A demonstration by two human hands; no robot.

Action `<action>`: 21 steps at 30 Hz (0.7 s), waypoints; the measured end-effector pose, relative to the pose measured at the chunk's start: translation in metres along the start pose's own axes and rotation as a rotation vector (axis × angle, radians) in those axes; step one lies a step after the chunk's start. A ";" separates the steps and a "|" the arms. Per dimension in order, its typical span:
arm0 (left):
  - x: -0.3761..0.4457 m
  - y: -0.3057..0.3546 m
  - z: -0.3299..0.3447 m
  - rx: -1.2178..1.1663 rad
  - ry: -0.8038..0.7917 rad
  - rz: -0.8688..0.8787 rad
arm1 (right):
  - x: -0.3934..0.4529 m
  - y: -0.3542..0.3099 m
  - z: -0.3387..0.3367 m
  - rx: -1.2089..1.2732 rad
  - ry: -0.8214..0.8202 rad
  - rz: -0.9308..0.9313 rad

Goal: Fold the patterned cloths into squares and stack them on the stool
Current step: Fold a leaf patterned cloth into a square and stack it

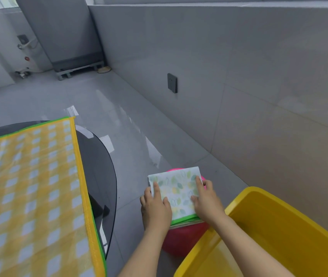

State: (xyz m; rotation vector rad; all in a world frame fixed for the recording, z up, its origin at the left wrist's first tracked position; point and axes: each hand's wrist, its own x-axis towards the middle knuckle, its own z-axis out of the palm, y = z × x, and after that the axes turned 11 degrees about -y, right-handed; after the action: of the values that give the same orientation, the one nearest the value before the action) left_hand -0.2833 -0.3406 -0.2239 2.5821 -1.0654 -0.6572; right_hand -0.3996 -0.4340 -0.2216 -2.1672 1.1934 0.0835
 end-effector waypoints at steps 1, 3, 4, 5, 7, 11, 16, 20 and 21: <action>0.000 -0.001 0.001 0.043 0.002 -0.022 | 0.000 -0.001 0.002 -0.022 0.000 0.009; -0.002 -0.003 0.005 0.117 -0.002 -0.069 | -0.003 -0.002 0.006 -0.126 0.016 0.046; -0.003 -0.004 0.007 0.127 -0.014 -0.090 | -0.005 -0.001 0.008 -0.179 0.025 0.071; -0.004 -0.006 0.008 0.121 -0.030 -0.105 | -0.006 0.000 0.009 -0.209 0.028 0.096; -0.005 -0.007 0.009 0.111 -0.058 -0.124 | -0.007 0.002 0.010 -0.217 0.012 0.130; -0.003 0.000 0.004 0.202 -0.098 -0.183 | -0.005 0.001 0.008 -0.226 -0.052 0.139; -0.013 0.029 -0.022 0.131 -0.047 -0.172 | -0.018 -0.006 -0.017 -0.155 -0.039 0.141; -0.035 0.056 -0.053 -0.191 0.045 -0.048 | -0.045 -0.025 -0.049 -0.010 0.135 0.002; -0.042 0.062 -0.064 -0.299 0.048 -0.019 | -0.053 -0.032 -0.058 0.025 0.161 -0.041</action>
State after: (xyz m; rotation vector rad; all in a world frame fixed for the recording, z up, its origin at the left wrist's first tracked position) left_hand -0.3144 -0.3490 -0.1307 2.3407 -0.8558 -0.6963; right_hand -0.4202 -0.4164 -0.1417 -2.2096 1.2308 -0.1250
